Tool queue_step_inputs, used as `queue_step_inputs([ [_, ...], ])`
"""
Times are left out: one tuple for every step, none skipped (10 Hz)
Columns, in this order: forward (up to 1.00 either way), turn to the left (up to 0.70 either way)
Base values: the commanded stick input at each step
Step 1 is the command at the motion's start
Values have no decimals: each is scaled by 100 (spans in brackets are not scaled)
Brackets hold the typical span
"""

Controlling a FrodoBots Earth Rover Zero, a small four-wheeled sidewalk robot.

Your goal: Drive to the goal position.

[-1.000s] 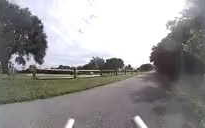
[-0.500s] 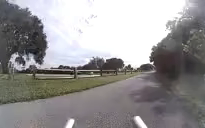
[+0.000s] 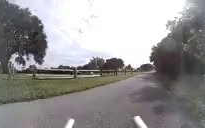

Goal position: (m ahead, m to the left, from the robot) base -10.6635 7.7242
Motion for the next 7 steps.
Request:
queue_step_inputs([
  [6,12],
  [6,12],
  [6,12],
  [6,12],
  [6,12],
  [6,12],
  [6,12],
])
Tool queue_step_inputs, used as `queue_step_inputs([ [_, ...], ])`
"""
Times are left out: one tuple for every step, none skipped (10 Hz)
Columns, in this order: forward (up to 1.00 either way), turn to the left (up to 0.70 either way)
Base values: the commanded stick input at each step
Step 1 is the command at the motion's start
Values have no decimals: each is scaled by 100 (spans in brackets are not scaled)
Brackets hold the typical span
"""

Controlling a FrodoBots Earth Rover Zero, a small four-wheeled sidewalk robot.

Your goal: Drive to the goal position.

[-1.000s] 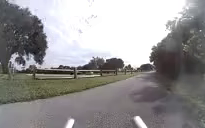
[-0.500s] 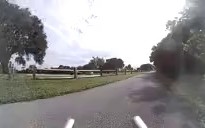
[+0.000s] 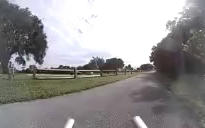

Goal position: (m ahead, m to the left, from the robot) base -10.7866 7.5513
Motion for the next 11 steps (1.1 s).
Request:
queue_step_inputs([
  [6,12],
  [6,12],
  [6,12],
  [6,5],
  [6,1],
  [6,1],
  [6,1],
  [6,1],
  [4,5],
  [4,5],
  [4,5],
])
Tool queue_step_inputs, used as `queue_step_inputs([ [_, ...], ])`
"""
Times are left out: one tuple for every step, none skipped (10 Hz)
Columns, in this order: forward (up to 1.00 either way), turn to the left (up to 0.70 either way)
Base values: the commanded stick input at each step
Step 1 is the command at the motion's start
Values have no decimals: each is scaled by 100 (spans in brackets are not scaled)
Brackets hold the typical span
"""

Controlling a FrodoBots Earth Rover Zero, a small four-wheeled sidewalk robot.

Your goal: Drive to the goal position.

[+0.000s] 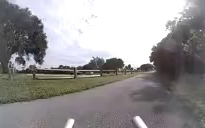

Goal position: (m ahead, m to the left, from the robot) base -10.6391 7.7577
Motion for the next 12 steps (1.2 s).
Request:
queue_step_inputs([
  [4,5],
  [4,5],
  [4,5],
  [4,5],
  [4,5],
  [4,5],
  [4,5],
  [4,5],
  [4,5],
  [4,5],
  [4,22],
  [4,43],
])
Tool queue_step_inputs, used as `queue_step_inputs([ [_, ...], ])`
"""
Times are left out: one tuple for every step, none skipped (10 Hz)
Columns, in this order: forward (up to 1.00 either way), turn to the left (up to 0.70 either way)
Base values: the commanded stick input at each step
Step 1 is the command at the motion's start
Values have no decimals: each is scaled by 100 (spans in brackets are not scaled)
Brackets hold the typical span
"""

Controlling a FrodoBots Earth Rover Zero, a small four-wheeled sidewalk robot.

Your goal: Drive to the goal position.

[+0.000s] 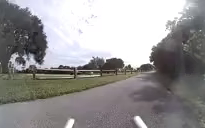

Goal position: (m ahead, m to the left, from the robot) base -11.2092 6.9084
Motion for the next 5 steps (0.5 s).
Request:
queue_step_inputs([
  [4,50],
  [4,50],
  [4,50],
  [4,50],
  [4,50],
])
